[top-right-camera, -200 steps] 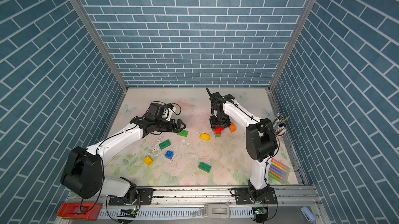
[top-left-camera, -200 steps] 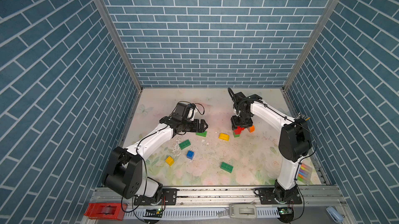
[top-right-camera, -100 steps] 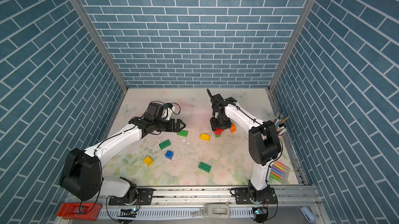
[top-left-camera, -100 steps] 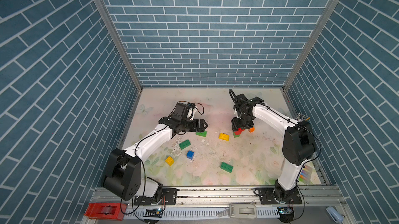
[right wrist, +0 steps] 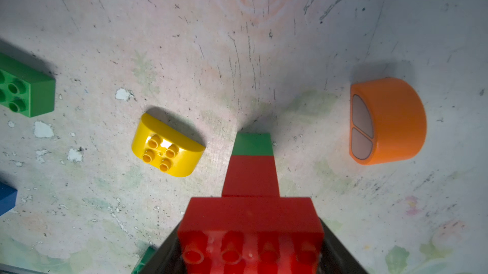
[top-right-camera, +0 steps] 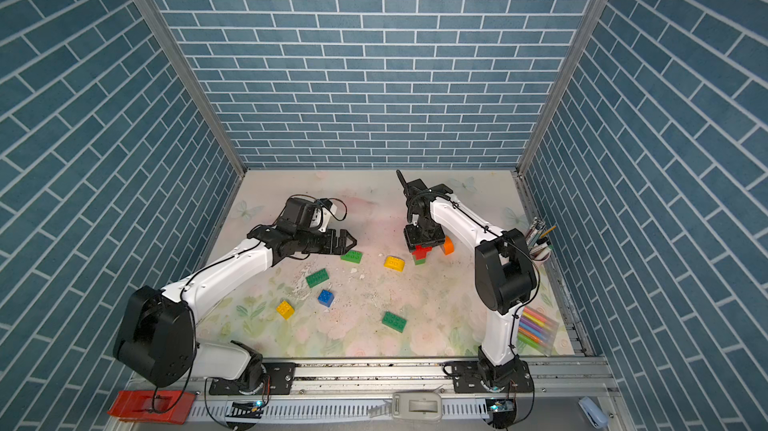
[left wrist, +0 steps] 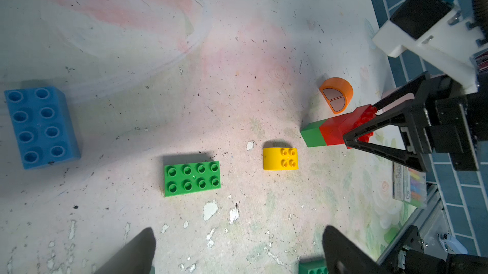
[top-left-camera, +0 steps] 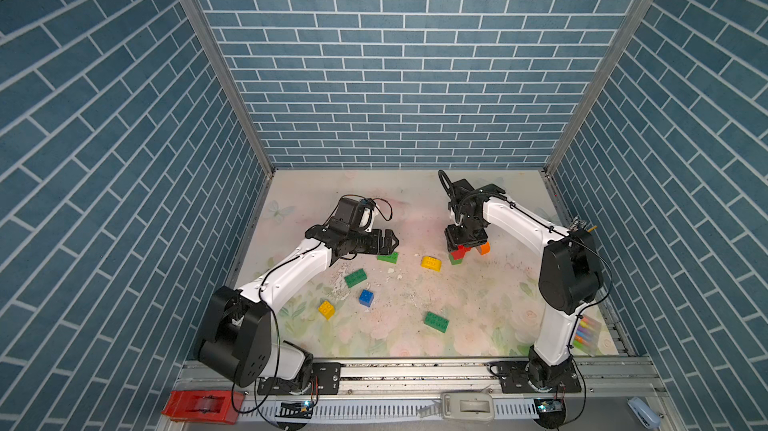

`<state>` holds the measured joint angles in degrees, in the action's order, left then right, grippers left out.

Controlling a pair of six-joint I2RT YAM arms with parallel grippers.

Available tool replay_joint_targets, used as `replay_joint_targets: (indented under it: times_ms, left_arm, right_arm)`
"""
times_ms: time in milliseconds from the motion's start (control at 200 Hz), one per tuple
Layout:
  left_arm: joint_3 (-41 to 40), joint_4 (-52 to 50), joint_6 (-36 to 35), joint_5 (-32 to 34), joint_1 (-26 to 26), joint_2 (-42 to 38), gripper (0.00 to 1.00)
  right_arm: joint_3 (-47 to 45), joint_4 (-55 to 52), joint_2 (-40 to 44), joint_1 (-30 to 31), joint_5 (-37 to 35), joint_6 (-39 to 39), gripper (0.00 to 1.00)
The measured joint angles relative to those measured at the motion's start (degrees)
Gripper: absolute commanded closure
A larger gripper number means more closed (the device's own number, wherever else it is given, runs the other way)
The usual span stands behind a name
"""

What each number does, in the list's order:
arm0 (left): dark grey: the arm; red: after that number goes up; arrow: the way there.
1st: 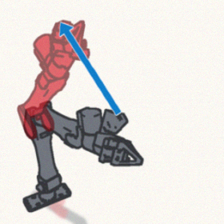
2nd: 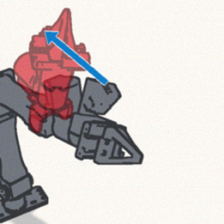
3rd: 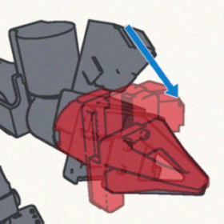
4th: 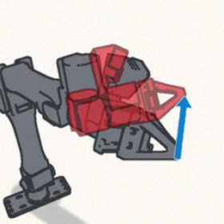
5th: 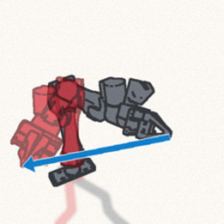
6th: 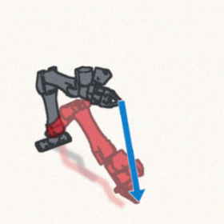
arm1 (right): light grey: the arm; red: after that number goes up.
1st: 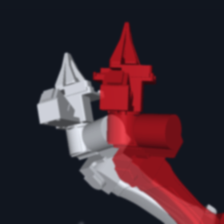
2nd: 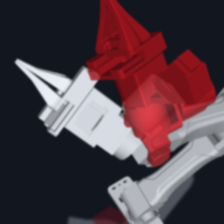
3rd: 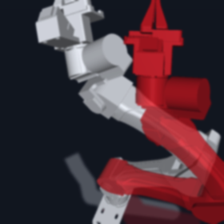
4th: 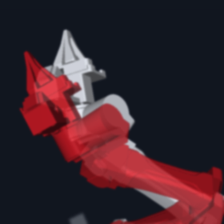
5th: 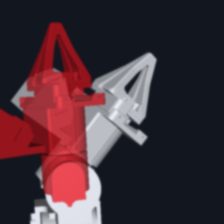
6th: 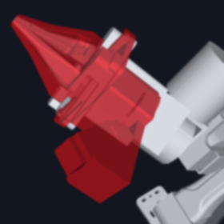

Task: Assemble an ice cream with lego
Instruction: Assemble the lego brick with the lego brick.

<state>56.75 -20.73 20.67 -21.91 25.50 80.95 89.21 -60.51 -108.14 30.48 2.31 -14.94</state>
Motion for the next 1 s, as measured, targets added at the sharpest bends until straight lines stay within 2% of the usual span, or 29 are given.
replay_joint_targets:
  times_ms: [390,680,800,1000]
  left_arm:
    - [-0.4,-0.2,-0.1,0.3,0.0,-0.8,0.01]
    - [-0.4,-0.2,0.0,1.3,0.0,-1.0,0.00]
    - [-0.4,-0.2,0.0,1.4,0.0,-1.0,0.00]
    - [-0.4,-0.4,-0.1,1.8,0.0,-1.7,0.00]
  right_arm:
    - [1.0,-0.9,-1.2,0.4,0.1,-2.1,0.62]
    - [0.5,-0.7,-0.9,0.5,-0.6,-11.3,0.63]
    - [0.9,-0.5,-0.9,0.5,-1.2,-13.1,0.60]
    - [1.1,-0.6,-1.0,0.7,-1.9,-13.6,0.50]
